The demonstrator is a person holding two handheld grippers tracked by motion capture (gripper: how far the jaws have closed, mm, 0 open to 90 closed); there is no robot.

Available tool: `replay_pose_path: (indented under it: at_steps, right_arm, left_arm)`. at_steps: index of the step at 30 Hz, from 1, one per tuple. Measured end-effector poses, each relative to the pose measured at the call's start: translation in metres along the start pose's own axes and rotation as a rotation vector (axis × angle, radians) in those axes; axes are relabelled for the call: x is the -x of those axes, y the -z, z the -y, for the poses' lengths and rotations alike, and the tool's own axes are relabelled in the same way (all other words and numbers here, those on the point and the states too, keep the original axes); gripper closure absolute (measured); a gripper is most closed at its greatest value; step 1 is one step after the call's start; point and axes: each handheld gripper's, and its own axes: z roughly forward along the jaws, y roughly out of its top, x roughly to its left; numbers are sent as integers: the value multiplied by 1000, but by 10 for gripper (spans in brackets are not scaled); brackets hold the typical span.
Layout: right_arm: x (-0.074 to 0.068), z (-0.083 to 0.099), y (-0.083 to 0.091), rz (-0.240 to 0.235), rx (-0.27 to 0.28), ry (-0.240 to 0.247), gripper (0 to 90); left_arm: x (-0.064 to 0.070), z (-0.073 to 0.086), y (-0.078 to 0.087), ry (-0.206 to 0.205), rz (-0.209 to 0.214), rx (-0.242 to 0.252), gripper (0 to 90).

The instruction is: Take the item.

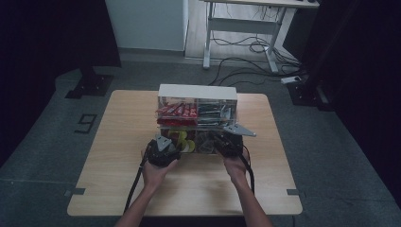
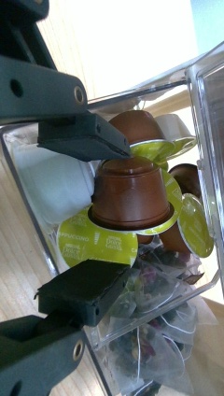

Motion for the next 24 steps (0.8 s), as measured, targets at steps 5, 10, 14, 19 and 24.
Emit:
replay_pose_path:
  at_steps: [5, 10, 14, 19, 24]
  right_arm:
    - [0, 0, 0, -1, -1, 1, 865]
    - [0, 0, 0, -3, -1, -1, 865]
    - [1, 0, 0, -6, 2, -2, 865]
    - [1, 1, 0, -6, 5, -3, 865]
    - [0, 0, 0, -2, 1, 0, 865]
  left_arm:
    - [1, -1, -3, -2, -7, 6, 391]
    - [2, -1, -6, 4, -15, 11, 391]
    - [3, -1, -9, 7, -21, 14, 391]
    - [2, -1, -13, 11, -39, 17, 392]
    - [2, 0, -16, 21, -61, 26, 429]
